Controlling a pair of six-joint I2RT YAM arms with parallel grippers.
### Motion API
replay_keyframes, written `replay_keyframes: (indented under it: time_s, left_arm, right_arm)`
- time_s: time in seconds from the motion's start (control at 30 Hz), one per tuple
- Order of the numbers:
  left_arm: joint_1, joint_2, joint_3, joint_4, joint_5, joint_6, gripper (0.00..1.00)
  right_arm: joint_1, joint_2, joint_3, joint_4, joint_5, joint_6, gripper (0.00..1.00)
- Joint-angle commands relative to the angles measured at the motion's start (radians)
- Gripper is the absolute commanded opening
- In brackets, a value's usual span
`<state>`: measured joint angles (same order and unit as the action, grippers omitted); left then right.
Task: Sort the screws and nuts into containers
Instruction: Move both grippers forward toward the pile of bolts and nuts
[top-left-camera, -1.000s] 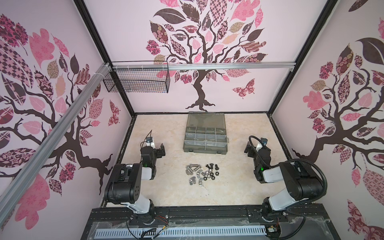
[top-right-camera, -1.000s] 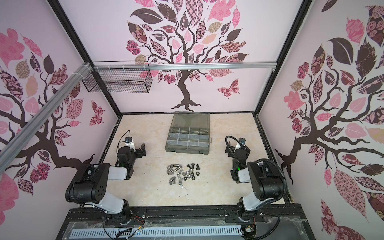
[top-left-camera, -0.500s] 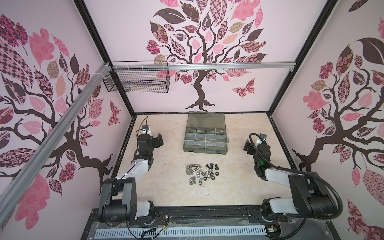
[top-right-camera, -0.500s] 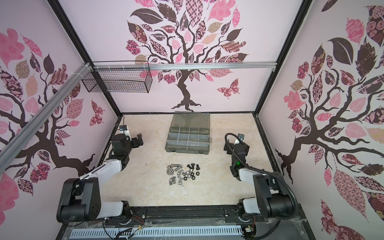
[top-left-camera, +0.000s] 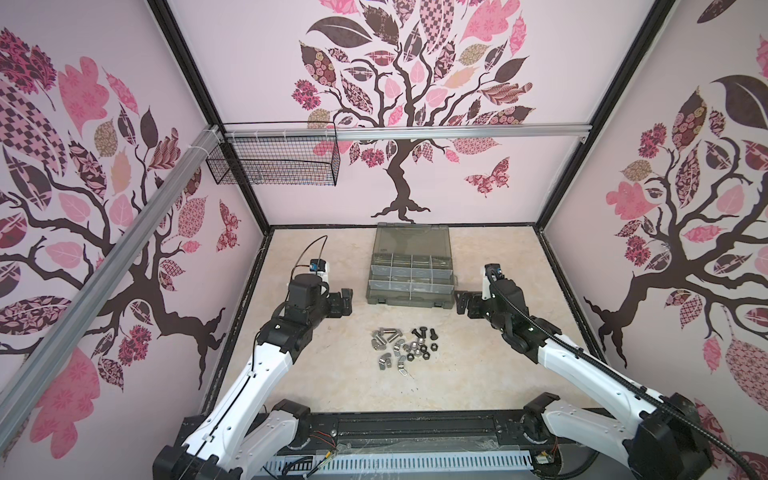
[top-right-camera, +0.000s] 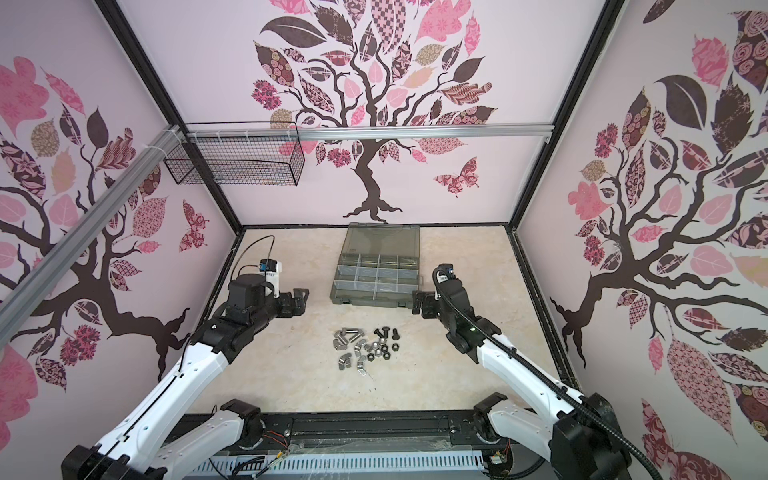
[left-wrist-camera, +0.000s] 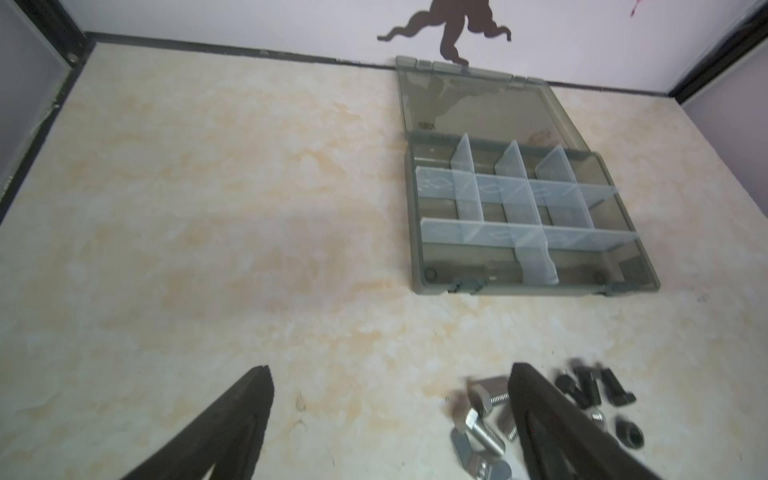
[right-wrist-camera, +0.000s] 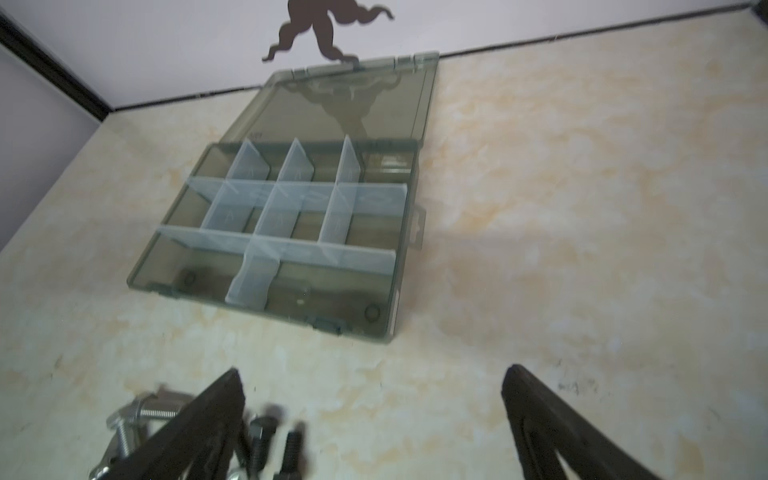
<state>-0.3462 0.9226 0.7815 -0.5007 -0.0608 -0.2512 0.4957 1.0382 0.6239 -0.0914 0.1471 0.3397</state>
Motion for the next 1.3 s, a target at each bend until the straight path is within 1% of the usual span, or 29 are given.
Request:
replay_keyframes:
  time_s: [0.0,0.17,0.23,0.33,0.4,0.57,0.87,0.93,1.1,1.27]
  left_arm:
    - [-0.068,-0.045,-0.050,-0.165,-0.059,-0.071,0.88]
    - [-0.220,-0.094,-0.095,-0.224,-0.124,-0.161,0.83]
    - [-0.261,-0.099,-0.109,-0.224,-0.142,-0.187,0.82]
    - [-0.294,-0.074,-0.123,-0.207,-0.127,-0.206,0.80]
    - [-0.298,-0.041,-0.123,-0.199,-0.101,-0.218,0.79]
    - [-0.305,0.056,-0.139,-0.111,-0.019,-0.239,0.71]
    - [-0.315,0.216,-0.124,0.029,0.043,-0.265,0.61]
    - [-0.320,0.257,-0.119,0.058,0.058,-0.274,0.61]
    - [-0.338,0.359,-0.086,0.093,0.063,-0.276,0.58]
    - [-0.346,0.454,-0.053,0.114,0.050,-0.273,0.51]
  right_arm:
    - [0.037,-0.072,-0.021,-0.173,-0.037,0.052,0.99]
    - [0.071,-0.176,-0.105,-0.212,-0.086,0.104,1.00]
    - [0.075,-0.176,-0.114,-0.232,-0.109,0.110,1.00]
    - [0.075,-0.176,-0.122,-0.245,-0.135,0.113,0.99]
    - [0.075,-0.177,-0.128,-0.233,-0.149,0.118,1.00]
    - [0.075,-0.151,-0.121,-0.219,-0.189,0.128,1.00]
    - [0.077,-0.133,-0.119,-0.212,-0.201,0.135,1.00]
    - [0.078,-0.130,-0.121,-0.210,-0.203,0.138,1.00]
    - [0.078,-0.131,-0.121,-0.214,-0.210,0.145,0.99]
    - [0.078,-0.136,-0.123,-0.220,-0.214,0.153,0.99]
